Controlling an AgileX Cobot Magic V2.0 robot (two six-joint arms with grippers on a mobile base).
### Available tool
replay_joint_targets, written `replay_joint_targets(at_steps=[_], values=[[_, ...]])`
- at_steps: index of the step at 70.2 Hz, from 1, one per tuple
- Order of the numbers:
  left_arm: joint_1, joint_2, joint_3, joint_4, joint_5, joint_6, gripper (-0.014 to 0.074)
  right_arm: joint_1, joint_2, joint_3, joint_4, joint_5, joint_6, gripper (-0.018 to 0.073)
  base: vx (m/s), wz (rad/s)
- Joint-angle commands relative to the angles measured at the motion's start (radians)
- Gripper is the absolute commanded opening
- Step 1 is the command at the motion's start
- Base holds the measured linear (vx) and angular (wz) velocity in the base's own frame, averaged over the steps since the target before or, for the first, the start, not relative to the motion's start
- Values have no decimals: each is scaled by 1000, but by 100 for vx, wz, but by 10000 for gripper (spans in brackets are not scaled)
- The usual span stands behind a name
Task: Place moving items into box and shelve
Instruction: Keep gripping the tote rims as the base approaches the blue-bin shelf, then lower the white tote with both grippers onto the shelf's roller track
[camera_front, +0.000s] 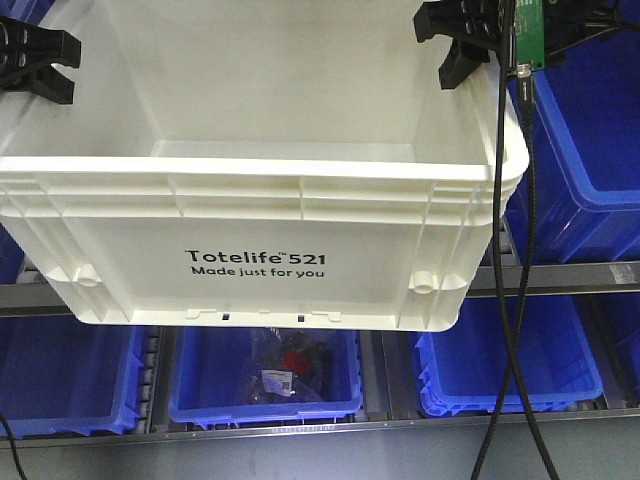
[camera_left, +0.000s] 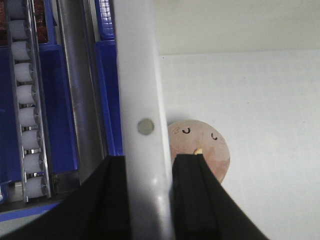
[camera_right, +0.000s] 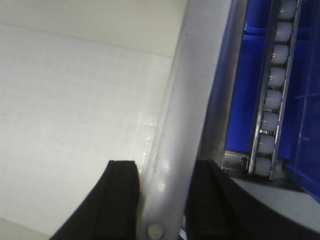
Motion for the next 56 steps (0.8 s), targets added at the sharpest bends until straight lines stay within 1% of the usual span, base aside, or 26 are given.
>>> replay_joint_targets(at_steps=[1, 17, 31, 37, 44, 56], values=[[-6, -48, -48, -36, -122, 5, -26, 2, -60, -47, 37, -87, -40, -12, 0, 0], [-6, -48, -48, -36, -123, 5, -26, 2, -60, -47, 41, -91, -38, -12, 0, 0], [-6, -48, -48, -36, -162, 5, -26, 2, -58, -47, 37, -90, -38, -12, 0, 0], [-6, -43, -48, -36, -168, 5, -26, 2, -54, -47, 54, -87, -38, -12, 0, 0], [-6, -30, -48, -36, -166, 5, -26, 2, -37, -47, 99, -114, -38, -12, 0, 0], [-6, 11, -48, -36, -173, 5, -26, 2, -1, -47, 106, -156, -49, -12, 0, 0]])
